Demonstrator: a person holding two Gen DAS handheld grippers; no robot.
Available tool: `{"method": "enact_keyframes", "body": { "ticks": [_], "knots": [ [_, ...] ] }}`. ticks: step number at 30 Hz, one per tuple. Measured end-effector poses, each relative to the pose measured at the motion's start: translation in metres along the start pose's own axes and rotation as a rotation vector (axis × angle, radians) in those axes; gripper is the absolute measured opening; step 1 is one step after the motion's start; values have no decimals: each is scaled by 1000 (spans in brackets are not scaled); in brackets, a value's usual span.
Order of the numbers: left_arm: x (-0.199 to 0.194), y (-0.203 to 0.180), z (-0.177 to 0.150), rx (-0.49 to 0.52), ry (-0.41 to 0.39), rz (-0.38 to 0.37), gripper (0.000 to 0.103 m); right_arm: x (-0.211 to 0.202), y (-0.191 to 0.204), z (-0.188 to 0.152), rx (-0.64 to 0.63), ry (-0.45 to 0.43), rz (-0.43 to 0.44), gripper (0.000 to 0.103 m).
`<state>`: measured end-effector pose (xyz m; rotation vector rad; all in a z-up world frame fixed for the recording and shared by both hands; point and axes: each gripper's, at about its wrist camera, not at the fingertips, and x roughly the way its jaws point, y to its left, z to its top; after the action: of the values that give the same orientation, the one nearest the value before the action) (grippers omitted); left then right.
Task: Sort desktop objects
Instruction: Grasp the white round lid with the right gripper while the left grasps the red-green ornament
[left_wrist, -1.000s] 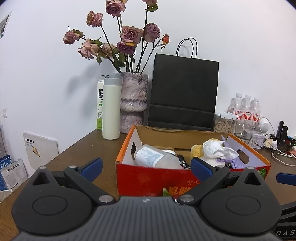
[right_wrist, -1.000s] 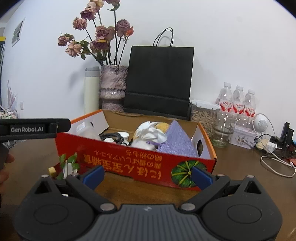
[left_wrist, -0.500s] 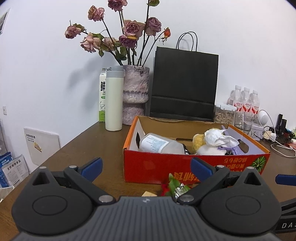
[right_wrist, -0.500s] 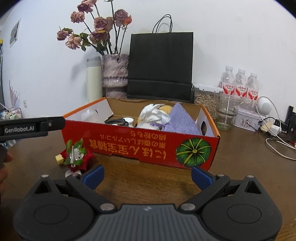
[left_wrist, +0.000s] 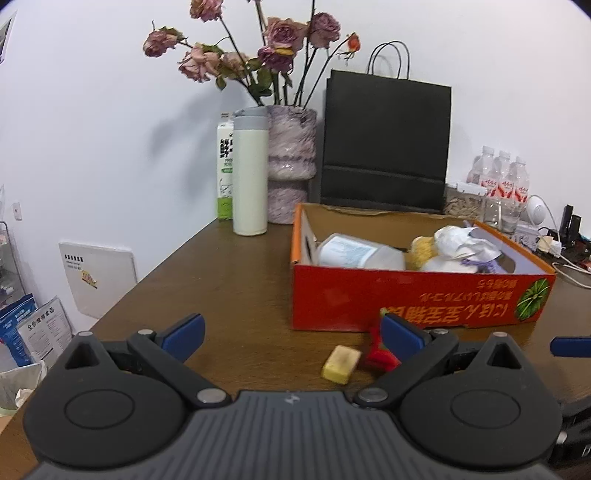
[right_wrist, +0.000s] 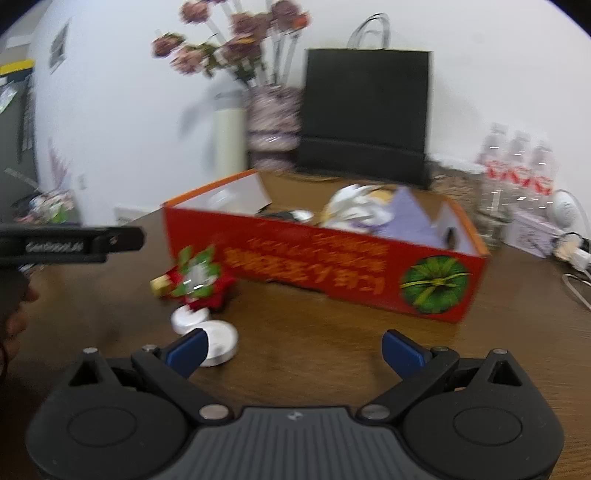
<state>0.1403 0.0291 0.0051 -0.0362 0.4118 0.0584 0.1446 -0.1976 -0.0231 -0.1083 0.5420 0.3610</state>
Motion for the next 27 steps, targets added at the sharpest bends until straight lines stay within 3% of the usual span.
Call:
{"method": "enact_keyframes", "body": {
  "ticks": [9, 14, 18, 27],
  "knots": [
    [1, 22, 1, -13, 8, 17, 103, 27, 31, 9, -46, 64, 70, 89],
    [3, 30, 3, -29, 17, 20, 103, 37, 33, 11, -37, 110, 96, 68],
    [1, 29, 3, -25, 15, 14, 103, 35, 34, 11, -51, 94, 118, 38],
    [4, 24, 0, -3, 27, 7, 103, 32, 30, 11, -45, 86, 110, 38]
  ]
}}
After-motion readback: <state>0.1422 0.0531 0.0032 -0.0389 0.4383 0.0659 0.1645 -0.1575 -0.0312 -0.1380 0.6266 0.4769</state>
